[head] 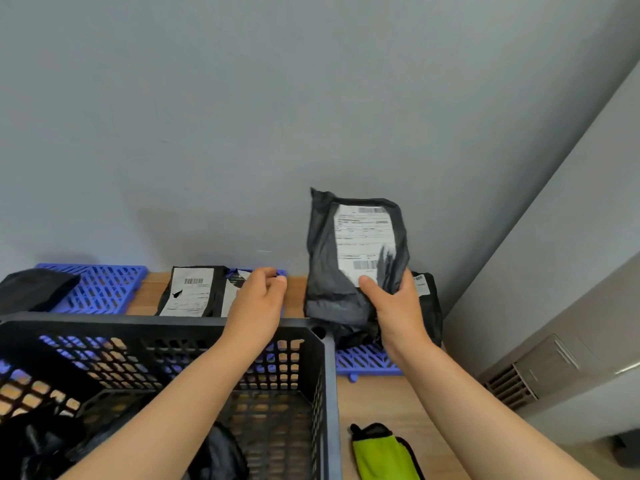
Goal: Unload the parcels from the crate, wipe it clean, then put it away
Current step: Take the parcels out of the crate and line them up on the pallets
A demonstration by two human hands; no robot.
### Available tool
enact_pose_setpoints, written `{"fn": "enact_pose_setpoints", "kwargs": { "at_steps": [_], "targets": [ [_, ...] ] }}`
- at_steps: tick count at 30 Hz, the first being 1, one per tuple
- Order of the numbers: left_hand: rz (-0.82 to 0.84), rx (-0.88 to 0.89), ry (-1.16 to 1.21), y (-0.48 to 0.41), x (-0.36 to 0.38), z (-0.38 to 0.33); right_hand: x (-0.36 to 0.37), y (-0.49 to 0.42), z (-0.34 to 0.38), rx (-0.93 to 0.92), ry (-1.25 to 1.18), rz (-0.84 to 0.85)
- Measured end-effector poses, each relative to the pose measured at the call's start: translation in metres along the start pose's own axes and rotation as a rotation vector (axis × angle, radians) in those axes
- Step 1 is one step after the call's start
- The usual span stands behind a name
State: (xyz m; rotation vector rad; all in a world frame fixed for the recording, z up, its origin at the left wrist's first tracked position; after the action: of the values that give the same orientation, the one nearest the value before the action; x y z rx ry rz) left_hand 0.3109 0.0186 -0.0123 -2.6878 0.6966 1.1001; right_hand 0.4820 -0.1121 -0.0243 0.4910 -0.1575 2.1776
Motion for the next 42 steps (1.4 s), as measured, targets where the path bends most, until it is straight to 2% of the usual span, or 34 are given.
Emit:
{"fn": "enact_pose_setpoints", "kwargs": {
  "at_steps": [5, 9, 16, 21, 28, 31, 33, 36, 39, 42],
  "targets": [
    [-0.020, 0.111, -0.639, -0.018, 0.020, -0.001, -0.040, -0.041, -0.016, 0.030, 0.112, -0.056],
    [-0.022, 0.130, -0.845, -0.018, 0.033, -0.002, -0.056, -0.062, -0.044, 0.126, 0.225, -0.040],
    [0.000, 0.123, -0.900, -0.022, 0.039, 0.003, -0.060, -0.088, -0.095, 0.233, 0.380, 0.015],
    [-0.025, 0.119, -0.890, -0.023, 0.038, 0.004, -0.064, -0.099, -0.115, 0.236, 0.465, 0.033],
    [-0.027, 0.105, -0.875, -0.023, 0.039, 0.004, -0.078, -0.105, -0.123, 0.126, 0.859, 0.016],
    [-0.029, 0.105, -0.875, -0.023, 0.039, 0.004, -0.079, -0.103, -0.114, 0.005, 1.149, -0.042],
    [-0.030, 0.103, -0.875, -0.023, 0.039, 0.004, -0.071, -0.098, -0.108, -0.161, 1.373, 0.018],
    [-0.036, 0.109, -0.872, -0.023, 0.038, 0.003, -0.059, -0.088, -0.111, -0.346, 1.497, 0.206],
    [-0.033, 0.117, -0.872, -0.022, 0.038, 0.003, -0.056, -0.077, -0.122, -0.248, 1.589, 0.358],
    [-0.026, 0.124, -0.857, -0.021, 0.037, 0.002, -0.058, -0.071, -0.126, -0.154, 1.608, 0.411]
  ]
}}
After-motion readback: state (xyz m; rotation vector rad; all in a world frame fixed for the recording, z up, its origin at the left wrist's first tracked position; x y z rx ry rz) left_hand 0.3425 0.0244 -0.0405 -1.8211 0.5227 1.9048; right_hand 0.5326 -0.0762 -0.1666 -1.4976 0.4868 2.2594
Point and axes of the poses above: each hand's wrist, its own y-axis away from the middle knuckle, its own x-axis out of the palm, z = x × y, the point moved 6 cm from there along -y, towards the middle knuckle, and after that the axes turned 15 degrees about -y, right-handed, at the moved point
